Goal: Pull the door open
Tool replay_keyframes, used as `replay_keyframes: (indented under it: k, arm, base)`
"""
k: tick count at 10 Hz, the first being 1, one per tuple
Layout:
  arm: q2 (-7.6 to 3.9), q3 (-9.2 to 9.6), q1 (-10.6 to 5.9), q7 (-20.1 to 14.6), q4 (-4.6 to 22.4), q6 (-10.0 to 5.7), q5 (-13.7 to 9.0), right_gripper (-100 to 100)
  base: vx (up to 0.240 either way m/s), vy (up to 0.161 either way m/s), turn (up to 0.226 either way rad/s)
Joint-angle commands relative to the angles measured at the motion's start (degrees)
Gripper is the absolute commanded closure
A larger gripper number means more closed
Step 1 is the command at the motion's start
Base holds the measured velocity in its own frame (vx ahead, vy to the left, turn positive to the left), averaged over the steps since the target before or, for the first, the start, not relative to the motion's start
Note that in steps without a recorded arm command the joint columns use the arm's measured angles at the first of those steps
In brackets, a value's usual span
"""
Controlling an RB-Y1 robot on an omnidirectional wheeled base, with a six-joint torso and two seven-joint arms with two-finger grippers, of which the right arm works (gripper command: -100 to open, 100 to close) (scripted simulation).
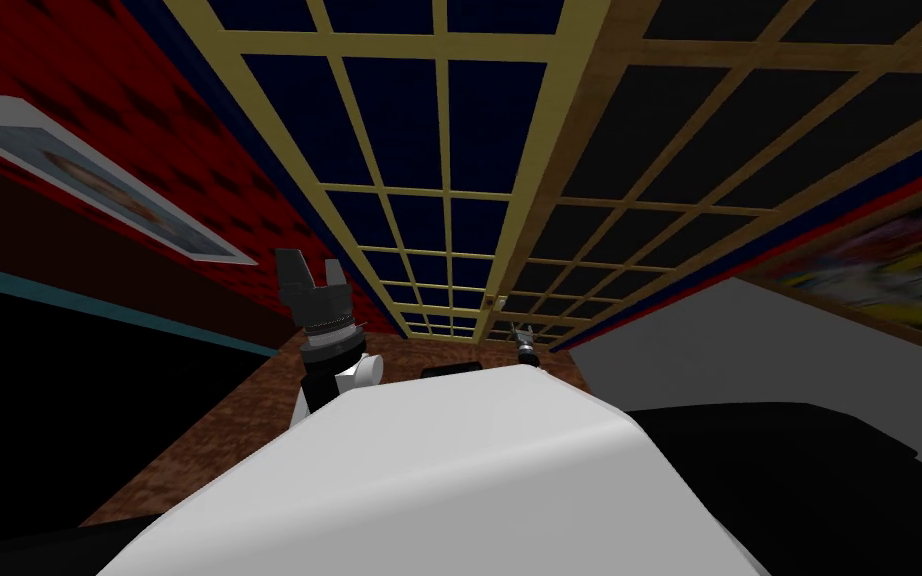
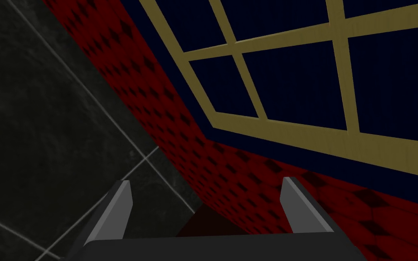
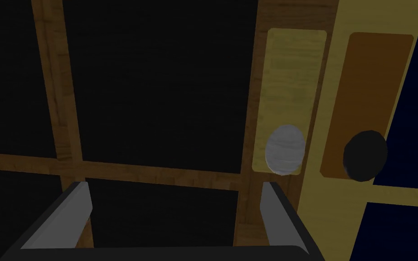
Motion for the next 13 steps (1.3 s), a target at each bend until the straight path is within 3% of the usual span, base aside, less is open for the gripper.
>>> replay_keyframes:
  k: [1, 5, 6, 7, 12, 13]
  arm:
    - [0.09, 0.35, -1.61, 0.25, 0.94, -1.07, 0.00, -100]
    - [1.21, 1.66, -4.62, 0.34, 0.13, -1.39, 0.36, -100]
    - [0.97, 1.40, -4.32, 0.39, 0.51, -1.42, 0.27, -100]
    - [0.97, 1.40, -4.32, 0.39, 0.51, -1.42, 0.27, 100]
    - [0.97, 1.40, -4.32, 0.39, 0.51, -1.42, 0.27, 100]
    - [0.77, 1.30, -3.18, -0.41, 0.92, -1.23, 0.05, 100]
  base:
    - [0.201, -0.002, 0.093]
    - [0.186, -0.002, 0.110]
    - [0.078, -0.009, 0.014]
    - [-0.019, 0.008, -0.021]
    - [-0.013, 0.003, 0.006]
    - [-0.103, 0.014, -0.036]
